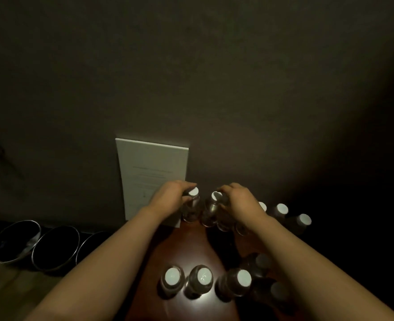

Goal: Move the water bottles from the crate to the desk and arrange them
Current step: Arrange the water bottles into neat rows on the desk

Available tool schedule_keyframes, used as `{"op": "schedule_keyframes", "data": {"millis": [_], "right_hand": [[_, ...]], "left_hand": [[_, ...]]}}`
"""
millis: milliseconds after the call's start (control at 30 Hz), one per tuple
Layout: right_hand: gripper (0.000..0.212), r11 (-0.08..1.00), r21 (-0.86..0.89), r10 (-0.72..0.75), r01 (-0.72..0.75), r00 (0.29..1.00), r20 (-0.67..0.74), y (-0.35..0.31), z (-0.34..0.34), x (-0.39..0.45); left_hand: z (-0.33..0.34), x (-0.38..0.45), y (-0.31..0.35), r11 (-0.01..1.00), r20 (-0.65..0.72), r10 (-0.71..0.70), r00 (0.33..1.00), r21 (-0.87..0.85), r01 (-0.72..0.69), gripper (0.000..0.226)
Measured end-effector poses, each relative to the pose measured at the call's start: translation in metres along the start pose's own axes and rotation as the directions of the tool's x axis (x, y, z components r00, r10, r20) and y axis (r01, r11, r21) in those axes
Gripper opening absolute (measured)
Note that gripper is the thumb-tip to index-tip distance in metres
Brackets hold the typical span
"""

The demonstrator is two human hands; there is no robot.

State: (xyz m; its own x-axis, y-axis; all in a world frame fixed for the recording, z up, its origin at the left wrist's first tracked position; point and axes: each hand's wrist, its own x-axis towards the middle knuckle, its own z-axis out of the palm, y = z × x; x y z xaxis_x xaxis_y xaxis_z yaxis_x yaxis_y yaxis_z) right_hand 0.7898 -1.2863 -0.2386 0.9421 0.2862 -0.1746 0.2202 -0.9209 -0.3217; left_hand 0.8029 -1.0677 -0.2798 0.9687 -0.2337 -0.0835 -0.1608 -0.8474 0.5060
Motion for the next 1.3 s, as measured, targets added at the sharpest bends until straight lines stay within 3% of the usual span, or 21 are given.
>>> {"op": "schedule_keyframes", "data": {"millis": [100,367,767,1300], "right_hand": [[0.051,0.999,-0.052,-0.003,0.008,0.996,0.093,-0.007,0.003,0.012],[0.030,0.999,-0.008,0.042,-0.041,0.995,0.089,-0.015,0.007,0.028],[0.041,0.999,0.004,0.033,-0.034,0.995,0.090,-0.017,0.008,0.034],[0.033,0.999,0.036,0.003,-0.007,0.996,0.094,-0.013,0.008,0.037]], "left_hand": [[0.005,0.005,-0.004,0.999,0.017,0.012,1.000,-0.030,-0.011,0.047],[0.002,0.013,-0.002,0.997,0.001,0.040,0.999,0.072,-0.040,0.027],[0.004,0.015,-0.005,0.995,-0.044,0.082,0.996,0.065,-0.079,0.031],[0.002,0.016,-0.003,0.999,-0.031,0.043,0.999,0.034,-0.042,0.036]]}}
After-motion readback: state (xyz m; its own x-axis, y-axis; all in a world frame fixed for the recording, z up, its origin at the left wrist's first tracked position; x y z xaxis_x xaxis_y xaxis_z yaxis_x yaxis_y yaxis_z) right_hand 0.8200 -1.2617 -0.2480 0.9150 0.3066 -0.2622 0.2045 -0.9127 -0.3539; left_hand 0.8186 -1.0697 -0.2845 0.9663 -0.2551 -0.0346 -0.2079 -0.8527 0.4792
